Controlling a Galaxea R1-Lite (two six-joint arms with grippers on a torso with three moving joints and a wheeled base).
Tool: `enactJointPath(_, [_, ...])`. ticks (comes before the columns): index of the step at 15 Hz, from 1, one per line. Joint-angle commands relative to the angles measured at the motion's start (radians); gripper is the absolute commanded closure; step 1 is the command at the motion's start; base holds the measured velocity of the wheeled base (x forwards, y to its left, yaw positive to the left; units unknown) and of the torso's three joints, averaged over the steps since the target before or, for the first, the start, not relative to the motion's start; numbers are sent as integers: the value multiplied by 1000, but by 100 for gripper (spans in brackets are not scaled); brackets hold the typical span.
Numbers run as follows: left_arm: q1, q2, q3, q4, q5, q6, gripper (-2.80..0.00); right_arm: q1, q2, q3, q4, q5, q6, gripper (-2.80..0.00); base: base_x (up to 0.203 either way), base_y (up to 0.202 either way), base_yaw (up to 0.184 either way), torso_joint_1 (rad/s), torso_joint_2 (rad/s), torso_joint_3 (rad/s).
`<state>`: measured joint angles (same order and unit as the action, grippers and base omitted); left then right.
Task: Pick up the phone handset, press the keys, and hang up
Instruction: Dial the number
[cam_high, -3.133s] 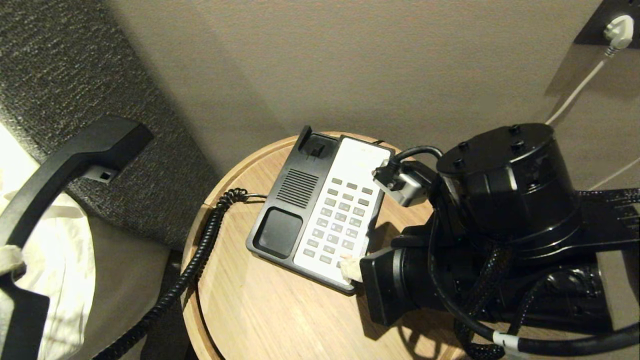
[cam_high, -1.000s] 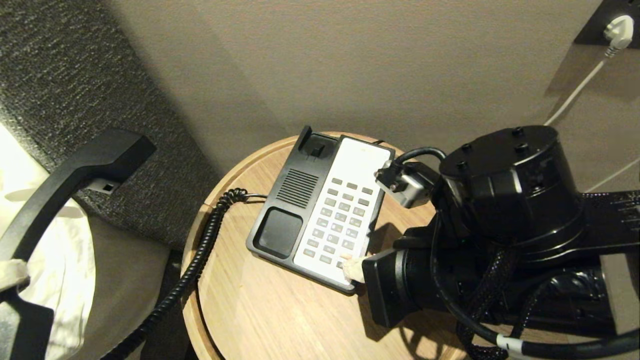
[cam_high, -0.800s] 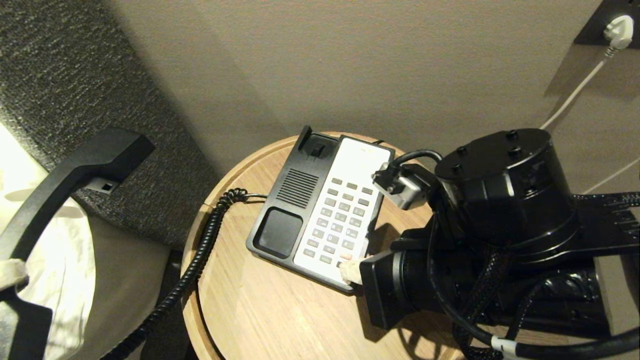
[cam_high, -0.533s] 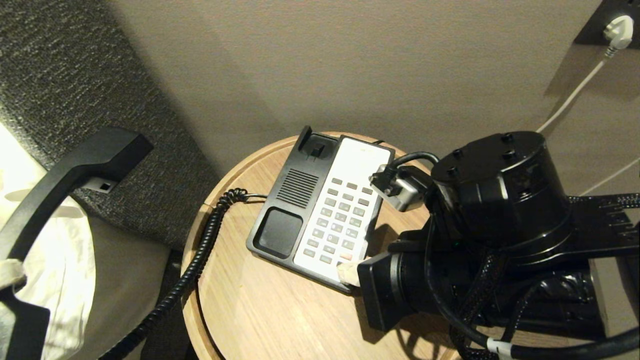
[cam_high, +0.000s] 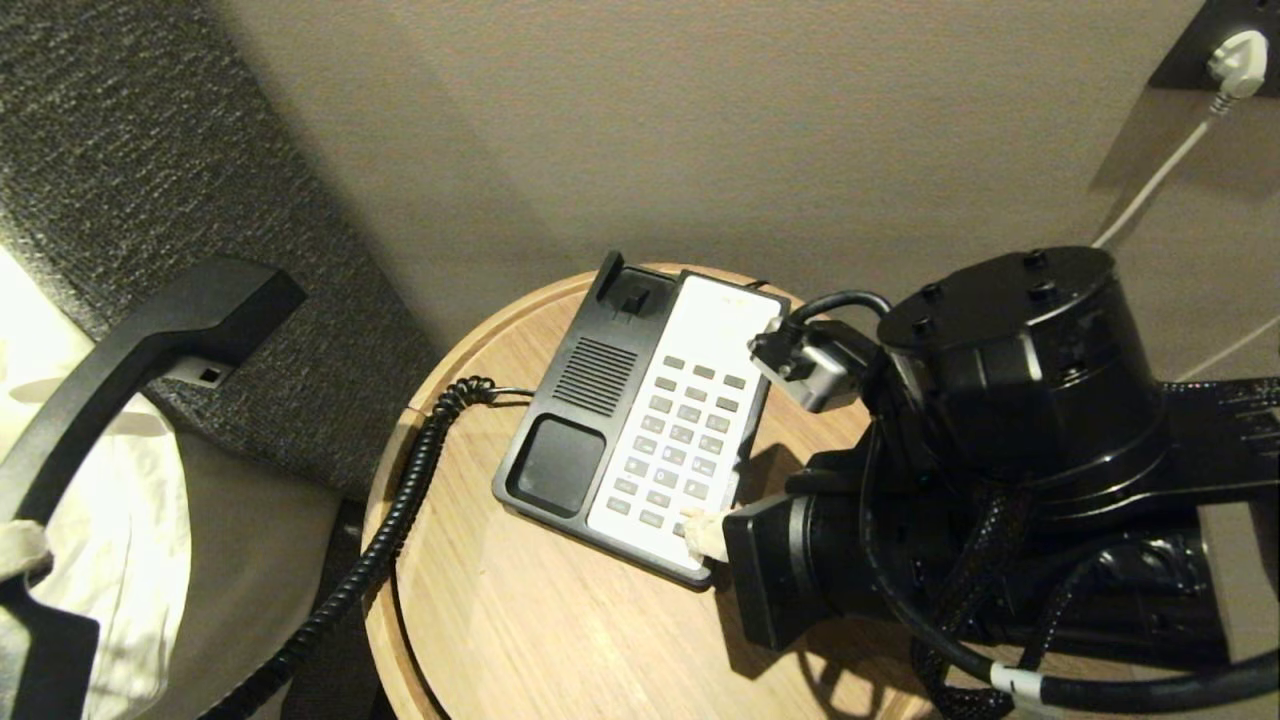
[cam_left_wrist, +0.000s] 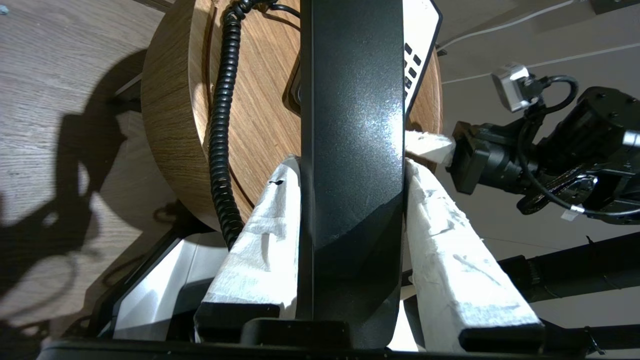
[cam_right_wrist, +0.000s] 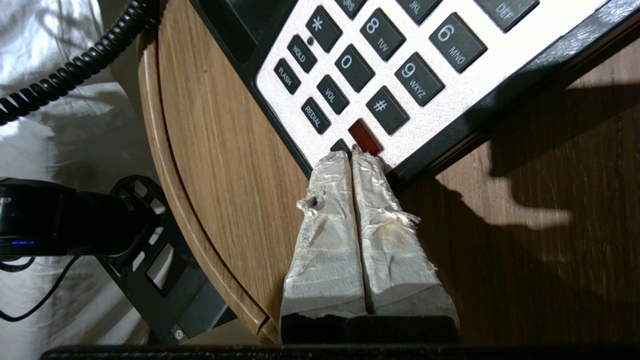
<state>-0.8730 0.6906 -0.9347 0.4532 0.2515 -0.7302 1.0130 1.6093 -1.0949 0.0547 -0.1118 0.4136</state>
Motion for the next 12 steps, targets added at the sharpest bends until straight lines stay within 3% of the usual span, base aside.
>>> enactJointPath(1, [0, 1, -1, 2, 2, -5, 0, 1, -21, 1, -2, 1, 2, 0, 0, 0, 0, 0, 0, 0])
enactJointPath(12, [0, -6, 2, 2, 2, -5, 0, 1, 2, 0, -3, 0, 1, 0, 0, 0, 0, 0, 0, 0])
